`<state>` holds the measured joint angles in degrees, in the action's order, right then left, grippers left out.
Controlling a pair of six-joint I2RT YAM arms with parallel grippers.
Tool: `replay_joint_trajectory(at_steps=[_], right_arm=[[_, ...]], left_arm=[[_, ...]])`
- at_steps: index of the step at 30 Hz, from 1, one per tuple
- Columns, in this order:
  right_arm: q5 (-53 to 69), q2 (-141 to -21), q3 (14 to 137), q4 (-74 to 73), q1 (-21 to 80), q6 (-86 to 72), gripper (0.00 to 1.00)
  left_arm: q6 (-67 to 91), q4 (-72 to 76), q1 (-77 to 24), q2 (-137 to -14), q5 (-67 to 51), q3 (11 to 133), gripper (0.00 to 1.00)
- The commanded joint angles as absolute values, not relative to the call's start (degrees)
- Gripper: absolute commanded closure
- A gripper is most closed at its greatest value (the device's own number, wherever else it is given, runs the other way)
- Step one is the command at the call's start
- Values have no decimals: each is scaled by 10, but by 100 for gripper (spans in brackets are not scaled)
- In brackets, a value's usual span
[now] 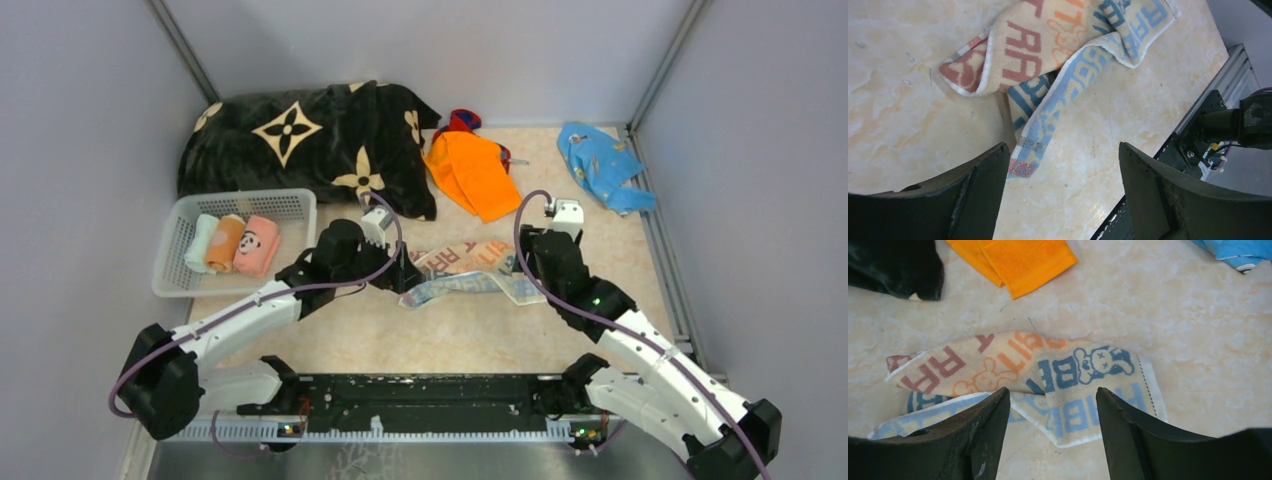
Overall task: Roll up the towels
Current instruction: Place the towel at the center of the board.
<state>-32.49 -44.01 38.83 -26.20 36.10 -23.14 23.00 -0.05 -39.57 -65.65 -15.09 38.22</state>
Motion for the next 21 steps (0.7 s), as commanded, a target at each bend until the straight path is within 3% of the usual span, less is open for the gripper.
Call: replay_joint_trajectory(at_steps=[1,10,15,21], right_arm=[[-263,-437,375,-189,359,-210,35],[-246,-461,367,-184,358,-199,32],[-269,-472,358,-222,352,-242,25],[-166,-487,328,-235,216,-296,23]], left_arm=[[252,0,-399,-669,-125,371,15],[272,-64,-398,-631,28,358,12],[275,-94,-398,-635,46,361,2],[295,-121,-398,-668,40,366,1]])
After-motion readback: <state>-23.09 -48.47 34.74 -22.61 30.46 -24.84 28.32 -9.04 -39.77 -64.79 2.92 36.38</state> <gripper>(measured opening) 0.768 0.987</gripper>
